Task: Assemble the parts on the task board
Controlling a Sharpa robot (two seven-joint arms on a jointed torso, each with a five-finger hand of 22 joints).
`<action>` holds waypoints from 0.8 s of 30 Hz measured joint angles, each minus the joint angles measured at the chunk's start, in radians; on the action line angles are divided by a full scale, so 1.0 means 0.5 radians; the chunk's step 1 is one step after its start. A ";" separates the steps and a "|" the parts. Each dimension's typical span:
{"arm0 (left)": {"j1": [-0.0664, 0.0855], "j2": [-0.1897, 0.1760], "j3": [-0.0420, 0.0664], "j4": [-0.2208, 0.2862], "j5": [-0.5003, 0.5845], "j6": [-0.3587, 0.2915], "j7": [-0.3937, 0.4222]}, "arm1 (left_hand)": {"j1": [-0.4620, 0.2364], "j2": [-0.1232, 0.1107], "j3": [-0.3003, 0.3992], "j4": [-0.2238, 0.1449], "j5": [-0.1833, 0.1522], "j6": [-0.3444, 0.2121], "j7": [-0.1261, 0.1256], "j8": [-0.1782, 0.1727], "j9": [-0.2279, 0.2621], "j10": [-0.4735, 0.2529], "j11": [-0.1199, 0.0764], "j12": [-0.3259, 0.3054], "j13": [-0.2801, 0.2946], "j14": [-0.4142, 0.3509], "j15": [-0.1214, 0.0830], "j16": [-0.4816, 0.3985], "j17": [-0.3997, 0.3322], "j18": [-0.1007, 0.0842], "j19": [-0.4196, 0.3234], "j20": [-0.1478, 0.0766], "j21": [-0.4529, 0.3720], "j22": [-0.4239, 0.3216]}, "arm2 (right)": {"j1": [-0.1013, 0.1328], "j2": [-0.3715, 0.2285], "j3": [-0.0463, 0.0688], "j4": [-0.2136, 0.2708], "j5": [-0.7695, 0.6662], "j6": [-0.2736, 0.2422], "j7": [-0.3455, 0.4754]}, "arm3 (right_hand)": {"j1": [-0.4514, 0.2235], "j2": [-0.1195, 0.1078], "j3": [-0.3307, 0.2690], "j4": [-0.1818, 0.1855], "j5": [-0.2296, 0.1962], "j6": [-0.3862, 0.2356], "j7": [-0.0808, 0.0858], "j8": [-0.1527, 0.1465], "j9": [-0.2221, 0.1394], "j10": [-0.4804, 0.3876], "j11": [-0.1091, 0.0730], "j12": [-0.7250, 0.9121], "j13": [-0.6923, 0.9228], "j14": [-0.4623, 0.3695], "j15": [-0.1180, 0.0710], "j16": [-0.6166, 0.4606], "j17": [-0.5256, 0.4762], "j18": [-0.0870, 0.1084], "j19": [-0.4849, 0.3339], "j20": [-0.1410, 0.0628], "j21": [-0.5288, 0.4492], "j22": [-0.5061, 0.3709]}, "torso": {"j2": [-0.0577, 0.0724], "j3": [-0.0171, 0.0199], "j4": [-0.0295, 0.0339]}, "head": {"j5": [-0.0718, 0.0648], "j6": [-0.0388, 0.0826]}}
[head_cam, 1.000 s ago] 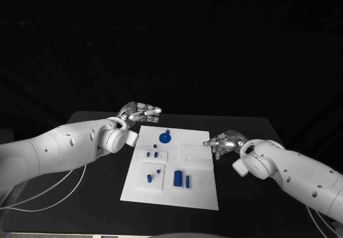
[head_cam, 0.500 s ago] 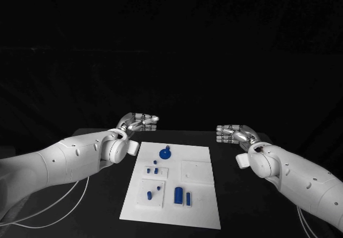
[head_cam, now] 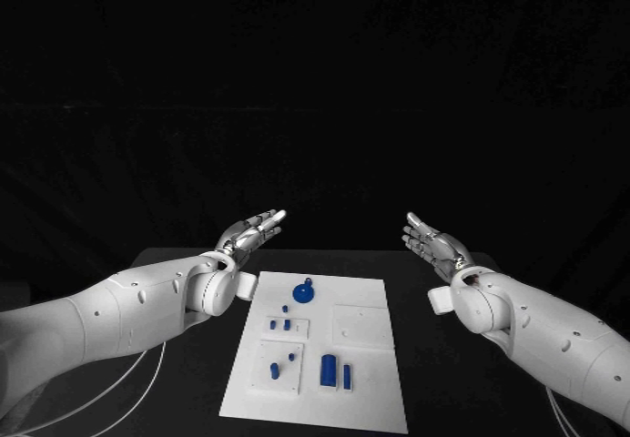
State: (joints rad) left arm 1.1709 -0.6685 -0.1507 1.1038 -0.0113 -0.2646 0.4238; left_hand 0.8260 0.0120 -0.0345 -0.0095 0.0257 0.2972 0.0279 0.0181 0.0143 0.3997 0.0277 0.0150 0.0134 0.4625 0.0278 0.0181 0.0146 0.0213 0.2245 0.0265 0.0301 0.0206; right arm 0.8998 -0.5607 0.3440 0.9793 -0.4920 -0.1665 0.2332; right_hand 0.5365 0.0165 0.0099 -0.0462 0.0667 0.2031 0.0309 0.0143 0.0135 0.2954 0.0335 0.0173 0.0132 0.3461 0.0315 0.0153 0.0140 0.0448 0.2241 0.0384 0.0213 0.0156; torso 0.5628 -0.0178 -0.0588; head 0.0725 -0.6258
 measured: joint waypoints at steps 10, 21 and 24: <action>-0.150 -0.141 0.191 0.563 0.005 -0.390 0.045 | -1.328 -0.019 0.045 0.017 -0.034 -0.482 -0.046 -0.023 -0.021 -0.649 -0.046 -0.015 -0.021 -0.752 -0.045 -0.023 -0.021 -0.012 -0.363 -0.042 -0.042 -0.033 | 0.155 -0.215 -0.359 0.588 0.311 -0.382 0.153 | -0.869 -0.027 -0.017 0.066 -0.104 -0.328 -0.049 -0.015 -0.020 -0.480 -0.054 -0.022 -0.021 -0.561 -0.051 -0.016 -0.021 -0.062 -0.364 -0.062 -0.027 -0.024 | -0.030 0.0288 0.095 | -0.130 0.047; -0.237 -0.221 0.297 0.916 0.015 -0.843 0.119 | -1.638 -0.024 0.055 0.017 -0.042 -0.584 -0.056 -0.023 -0.026 -0.789 -0.055 -0.023 -0.025 -0.918 -0.055 -0.023 -0.027 -0.012 -0.442 -0.053 -0.050 -0.039 | 0.283 -0.415 -0.659 1.112 0.767 -0.941 0.405 | -1.061 -0.033 -0.022 0.082 -0.126 -0.397 -0.062 -0.018 -0.025 -0.584 -0.067 -0.022 -0.025 -0.682 -0.063 -0.024 -0.026 -0.062 -0.438 -0.076 -0.036 -0.029 | -0.037 0.0353 0.117 | -0.145 0.052; -0.239 -0.223 0.299 0.925 0.017 -0.899 0.131 | -1.638 -0.024 0.055 0.017 -0.042 -0.584 -0.056 -0.023 -0.027 -0.789 -0.055 -0.023 -0.025 -0.918 -0.055 -0.023 -0.027 -0.012 -0.442 -0.053 -0.050 -0.039 | 0.295 -0.433 -0.683 1.161 0.847 -1.039 0.449 | -1.061 -0.033 -0.022 0.082 -0.126 -0.397 -0.062 -0.018 -0.025 -0.584 -0.067 -0.022 -0.025 -0.683 -0.063 -0.024 -0.026 -0.062 -0.438 -0.076 -0.036 -0.029 | -0.037 0.0353 0.117 | -0.145 0.052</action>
State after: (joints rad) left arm 1.0516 -0.7801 -0.0013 1.5664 -0.0025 -0.7143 0.4893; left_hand 0.0070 0.0002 -0.0069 -0.0008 0.0046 0.0050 -0.0003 0.0066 0.0009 0.0051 0.0001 0.0035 0.0009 0.0035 0.0002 0.0069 0.0009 0.0154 0.0035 -0.0002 0.0053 0.0010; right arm 1.0475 -0.7770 0.0024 1.5598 -0.0684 -0.6858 0.4577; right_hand 0.0058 0.0000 -0.0009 -0.0054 0.0035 0.0044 0.0000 0.0055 0.0009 0.0036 0.0000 0.0064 0.0009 0.0046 0.0002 0.0036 0.0008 0.0138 0.0051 0.0002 0.0034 0.0009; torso 0.5444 -0.0002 -0.0004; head 0.0001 -0.6000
